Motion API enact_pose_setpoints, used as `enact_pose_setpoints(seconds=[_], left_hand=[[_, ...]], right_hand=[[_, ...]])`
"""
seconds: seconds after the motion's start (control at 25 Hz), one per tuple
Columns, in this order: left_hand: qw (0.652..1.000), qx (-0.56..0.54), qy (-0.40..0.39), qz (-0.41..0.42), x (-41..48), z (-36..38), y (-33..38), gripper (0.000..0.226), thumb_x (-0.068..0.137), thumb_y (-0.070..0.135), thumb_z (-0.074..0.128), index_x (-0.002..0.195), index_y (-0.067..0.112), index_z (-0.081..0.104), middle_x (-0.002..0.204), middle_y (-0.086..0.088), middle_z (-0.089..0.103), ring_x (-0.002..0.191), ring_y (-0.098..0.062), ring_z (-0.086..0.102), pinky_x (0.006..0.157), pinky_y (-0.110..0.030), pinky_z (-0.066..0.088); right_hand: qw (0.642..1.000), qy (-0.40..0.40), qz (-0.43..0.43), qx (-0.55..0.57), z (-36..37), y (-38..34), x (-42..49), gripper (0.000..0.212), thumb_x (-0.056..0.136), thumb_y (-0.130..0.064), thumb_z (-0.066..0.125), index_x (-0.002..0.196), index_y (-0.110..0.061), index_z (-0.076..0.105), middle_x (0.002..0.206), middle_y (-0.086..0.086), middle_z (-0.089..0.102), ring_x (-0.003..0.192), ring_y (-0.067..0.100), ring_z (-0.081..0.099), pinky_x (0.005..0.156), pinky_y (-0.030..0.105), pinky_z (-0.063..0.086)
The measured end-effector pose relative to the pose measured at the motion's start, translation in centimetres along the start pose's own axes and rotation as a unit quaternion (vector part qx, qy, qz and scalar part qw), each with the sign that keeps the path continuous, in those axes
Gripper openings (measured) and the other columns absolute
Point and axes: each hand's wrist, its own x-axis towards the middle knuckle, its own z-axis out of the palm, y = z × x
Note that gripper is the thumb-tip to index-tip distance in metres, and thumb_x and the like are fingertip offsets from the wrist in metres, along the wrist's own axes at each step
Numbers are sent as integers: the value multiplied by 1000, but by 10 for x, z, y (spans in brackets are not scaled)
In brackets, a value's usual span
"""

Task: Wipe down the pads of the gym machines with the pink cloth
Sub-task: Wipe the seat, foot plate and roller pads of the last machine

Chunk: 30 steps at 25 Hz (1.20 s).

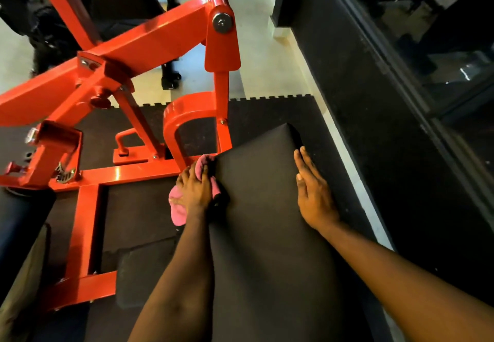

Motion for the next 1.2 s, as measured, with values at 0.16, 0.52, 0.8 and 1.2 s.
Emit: enact_pose_setpoints(seconds=[0.16,0.52,0.8,1.2], left_hand=[[993,-65,-7,96,-36,6,67,49,97,56,32,140,40,49,159,11,31,152,-20,11,113,-73,-2],[978,-31,-47,200,-62,19,95,57,89,63,27,146,56,25,166,12,5,153,-17,-10,110,-77,-1],[986,-79,-38,145,-100,15,89,40,99,45,44,139,41,43,158,18,27,152,-12,4,110,-75,0],[980,-68,-27,187,-225,20,54,55,93,56,32,143,40,45,156,20,34,150,-6,12,116,-63,7]], right_hand=[[1000,3,-3,-5,-1,-2,-1,52,105,-20,34,156,-12,35,165,3,26,153,15,24,122,22,22],[1000,-5,-2,-4,-3,-1,-1,52,104,-18,34,155,-8,34,164,7,28,152,16,24,122,19,18],[1000,-9,6,22,-2,0,2,53,103,-19,33,155,-9,35,164,6,27,151,10,21,121,15,17],[994,15,41,96,-10,-4,-3,42,102,5,43,143,2,50,154,18,42,145,26,40,108,2,22]])
